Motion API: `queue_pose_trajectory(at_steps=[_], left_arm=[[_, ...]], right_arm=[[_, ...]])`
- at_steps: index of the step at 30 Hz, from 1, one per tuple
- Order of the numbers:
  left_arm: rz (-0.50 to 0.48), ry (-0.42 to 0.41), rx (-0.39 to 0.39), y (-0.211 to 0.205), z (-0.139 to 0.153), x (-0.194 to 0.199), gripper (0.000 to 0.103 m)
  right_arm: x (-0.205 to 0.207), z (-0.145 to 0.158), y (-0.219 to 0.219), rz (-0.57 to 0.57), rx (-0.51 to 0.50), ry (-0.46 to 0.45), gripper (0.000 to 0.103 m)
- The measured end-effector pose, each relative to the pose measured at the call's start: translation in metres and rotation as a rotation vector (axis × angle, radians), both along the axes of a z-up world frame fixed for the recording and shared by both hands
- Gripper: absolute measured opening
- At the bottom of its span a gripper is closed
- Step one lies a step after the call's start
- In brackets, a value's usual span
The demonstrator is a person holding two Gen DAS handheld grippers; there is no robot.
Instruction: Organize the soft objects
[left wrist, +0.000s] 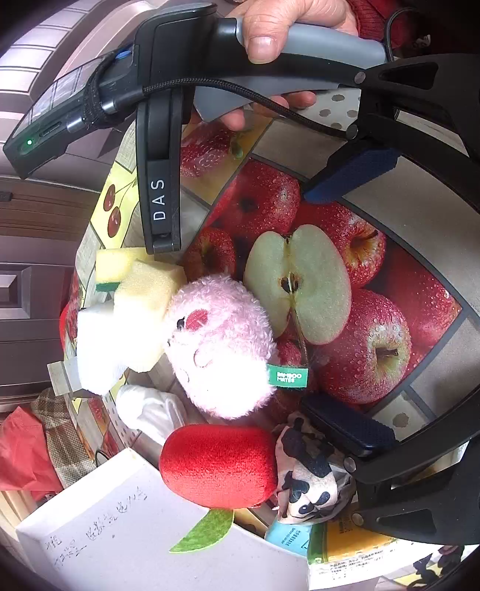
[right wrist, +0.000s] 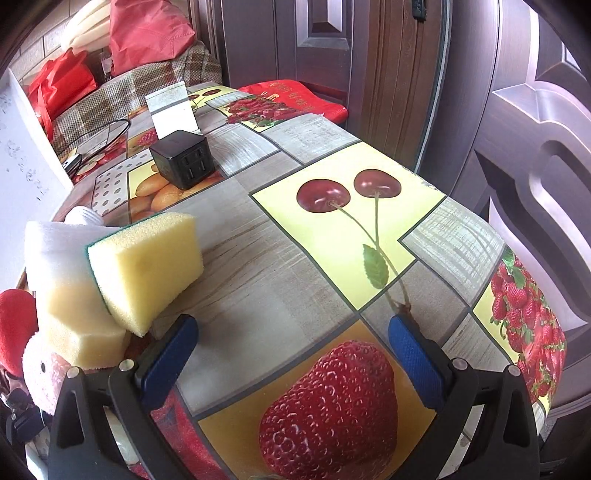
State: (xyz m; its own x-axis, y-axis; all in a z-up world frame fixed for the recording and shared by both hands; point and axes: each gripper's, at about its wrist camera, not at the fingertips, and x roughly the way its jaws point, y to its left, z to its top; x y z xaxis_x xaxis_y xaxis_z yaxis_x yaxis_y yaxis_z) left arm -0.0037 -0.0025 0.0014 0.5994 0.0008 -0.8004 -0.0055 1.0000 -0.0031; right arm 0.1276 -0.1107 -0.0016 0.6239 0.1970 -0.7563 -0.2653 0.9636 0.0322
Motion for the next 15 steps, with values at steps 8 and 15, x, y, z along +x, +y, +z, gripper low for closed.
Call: queue_pose_trajectory(at_steps=[8,15], left_arm=[[-0.001,0.0,0.001,-0.0015,-0.0002,0.0023,0.102],[0.0,0.001,0.001,-0.0019,-0.0002,0.0052,0.102]], right_arm=[[0.0001,0.0001,0.0003,0.0,-0.001,0.0,0.103],[0.0002,0.0001,0.0,0.0,-0.001,0.0,0.103]])
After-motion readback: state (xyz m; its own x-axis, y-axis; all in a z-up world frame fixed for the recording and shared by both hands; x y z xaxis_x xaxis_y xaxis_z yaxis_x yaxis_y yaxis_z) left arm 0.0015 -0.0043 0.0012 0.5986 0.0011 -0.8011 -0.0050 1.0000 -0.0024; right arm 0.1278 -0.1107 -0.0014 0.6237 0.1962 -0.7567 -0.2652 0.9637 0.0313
